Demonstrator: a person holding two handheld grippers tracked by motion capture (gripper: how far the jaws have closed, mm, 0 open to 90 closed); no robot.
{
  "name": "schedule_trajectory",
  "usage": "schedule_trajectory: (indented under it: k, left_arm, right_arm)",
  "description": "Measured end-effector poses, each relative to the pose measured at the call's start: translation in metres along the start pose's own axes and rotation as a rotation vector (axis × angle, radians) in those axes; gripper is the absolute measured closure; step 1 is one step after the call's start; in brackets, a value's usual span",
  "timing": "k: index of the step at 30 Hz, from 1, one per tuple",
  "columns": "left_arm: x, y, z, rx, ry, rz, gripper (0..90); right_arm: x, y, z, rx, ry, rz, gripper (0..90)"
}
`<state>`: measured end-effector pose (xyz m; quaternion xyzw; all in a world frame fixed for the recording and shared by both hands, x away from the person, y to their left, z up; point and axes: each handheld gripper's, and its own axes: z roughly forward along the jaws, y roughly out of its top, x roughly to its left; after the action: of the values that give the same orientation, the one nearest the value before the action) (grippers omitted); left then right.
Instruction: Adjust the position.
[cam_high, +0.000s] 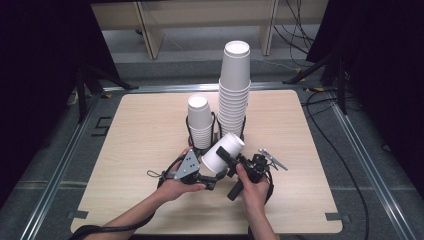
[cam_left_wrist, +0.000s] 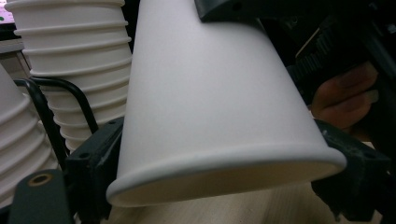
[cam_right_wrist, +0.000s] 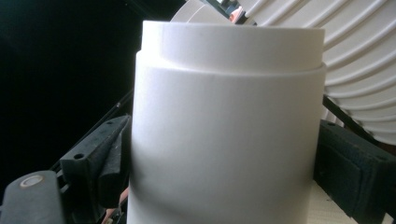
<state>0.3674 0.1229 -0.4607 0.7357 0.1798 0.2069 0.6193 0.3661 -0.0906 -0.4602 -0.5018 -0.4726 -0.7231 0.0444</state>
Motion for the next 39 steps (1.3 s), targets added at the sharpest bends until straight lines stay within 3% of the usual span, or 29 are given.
schedule_trajectory:
  k: [2,4,7,8,9,15,17,18,21,22,24,26,27,28,29,31,33,34,38,39]
  left_arm:
    - [0.0,0.0,0.0,0.002,0.001,0.002,13.7]
    - [0.003,0.0,-0.001,0.007,0.0,-0.006,13.9]
    - [0.005,0.001,-0.001,0.004,0.004,-0.025,14.1]
    - [0.006,0.001,0.0,-0.014,0.002,-0.031,14.1]
    - [0.006,0.002,-0.002,0.002,0.006,-0.031,14.1]
    - [0.008,0.003,-0.003,0.002,0.001,-0.022,14.1]
    - [0.008,0.003,-0.003,0.004,0.004,-0.009,14.1]
    - [0.008,0.003,-0.003,0.004,0.004,-0.009,14.1]
    - [0.01,0.003,-0.003,-0.014,0.003,-0.016,14.1]
    - [0.011,0.003,-0.006,0.019,0.007,-0.004,14.1]
    - [0.012,0.003,-0.007,0.024,0.009,-0.003,14.2]
    - [0.014,0.002,-0.01,0.034,0.007,-0.009,14.4]
    - [0.015,0.001,-0.011,0.038,0.009,-0.011,14.4]
    - [0.018,0.001,-0.012,0.044,0.031,0.001,14.4]
    - [0.018,0.0,-0.013,0.048,0.004,-0.013,14.4]
    - [0.02,0.0,-0.015,0.055,0.013,-0.01,14.3]
    - [0.021,0.001,-0.017,0.059,0.009,-0.004,14.3]
    - [0.021,0.003,-0.018,0.061,-0.01,-0.016,14.4]
    - [0.021,0.007,-0.022,0.092,-0.034,-0.013,14.3]
    - [0.021,0.007,-0.022,0.088,-0.044,-0.003,14.3]
  right_arm:
    - [-0.001,-0.001,-0.001,0.002,-0.027,-0.008,11.5]
    - [-0.003,-0.001,-0.003,0.012,0.023,0.006,11.5]
    - [-0.002,-0.001,-0.005,0.014,0.005,0.004,11.5]
    - [-0.002,-0.001,-0.006,0.02,0.001,0.025,11.1]
    - [-0.004,0.0,-0.006,0.011,0.0,-0.004,10.5]
    - [-0.006,0.0,-0.009,0.02,-0.008,0.009,7.2]
    - [-0.003,0.0,-0.01,0.031,0.025,0.039,7.4]
    - [-0.004,0.0,-0.01,0.024,0.02,0.0,7.4]
    - [-0.004,0.001,-0.011,0.016,0.041,0.002,7.5]
    - [-0.003,0.002,-0.015,0.016,0.036,-0.003,8.6]
    - [-0.003,0.003,-0.018,0.015,0.02,-0.015,10.5]
    - [-0.002,0.003,-0.02,0.021,0.02,0.012,12.1]
    - [-0.006,0.004,-0.023,0.009,0.007,-0.019,12.6]
    - [-0.006,0.004,-0.023,0.009,0.007,-0.019,12.6]
    - [-0.008,0.004,-0.025,0.014,0.011,-0.013,12.5]
    - [-0.012,0.005,-0.031,0.025,0.014,-0.033,12.5]
    - [-0.011,0.005,-0.033,0.042,0.007,-0.02,12.4]
    - [-0.013,0.006,-0.035,0.047,0.006,-0.052,12.4]
    - [-0.016,0.009,-0.04,0.081,-0.027,-0.097,14.0]
    - [-0.018,0.012,-0.043,0.103,-0.031,-0.137,15.2]
